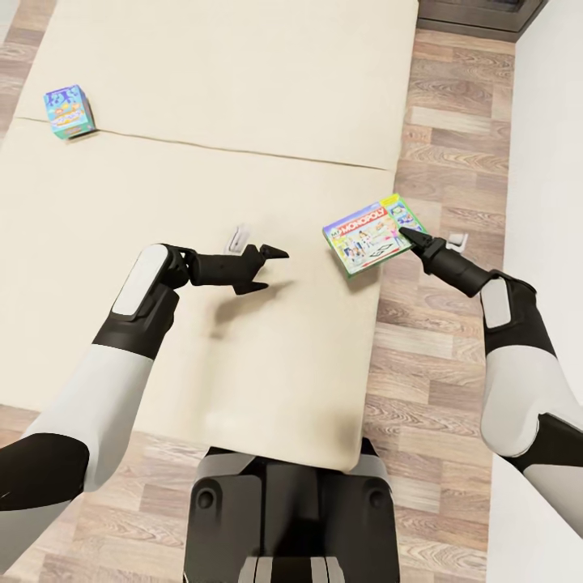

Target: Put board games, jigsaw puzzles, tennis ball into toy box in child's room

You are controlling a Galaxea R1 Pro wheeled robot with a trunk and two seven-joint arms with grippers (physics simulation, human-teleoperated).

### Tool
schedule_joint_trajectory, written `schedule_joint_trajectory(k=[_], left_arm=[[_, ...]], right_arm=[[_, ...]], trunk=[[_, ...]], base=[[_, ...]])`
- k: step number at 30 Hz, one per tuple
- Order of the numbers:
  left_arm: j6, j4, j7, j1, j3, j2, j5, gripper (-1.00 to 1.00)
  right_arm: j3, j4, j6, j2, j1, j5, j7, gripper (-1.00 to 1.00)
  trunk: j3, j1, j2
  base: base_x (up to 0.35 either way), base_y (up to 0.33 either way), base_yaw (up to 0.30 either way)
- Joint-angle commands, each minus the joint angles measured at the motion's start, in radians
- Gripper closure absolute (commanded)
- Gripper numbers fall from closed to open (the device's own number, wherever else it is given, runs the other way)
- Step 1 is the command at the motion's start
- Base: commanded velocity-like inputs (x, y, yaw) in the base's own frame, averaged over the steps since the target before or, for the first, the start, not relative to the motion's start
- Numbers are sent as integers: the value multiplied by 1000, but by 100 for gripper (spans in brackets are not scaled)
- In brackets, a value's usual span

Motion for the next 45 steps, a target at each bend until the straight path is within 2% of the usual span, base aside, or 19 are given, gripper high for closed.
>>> schedule_joint_trajectory(k=[1,21,31,45], left_arm=[[-2,0,10,0,-2,1,10,-100],[-2,9,11,0,-5,1,10,-100],[-3,50,10,0,-6,1,10,-100],[-4,63,9,0,-6,1,10,-100]], right_arm=[[-2,0,5,0,1,-3,2,100],[-2,1,4,1,11,-3,2,100],[-3,2,4,1,30,-4,3,100],[-4,2,3,3,57,-6,2,100]], trunk=[[3,-4,7],[66,-80,147],[97,-119,217],[141,-172,315]], base=[[0,0,0],[0,0,0],[0,0,0],[0,0,0]])
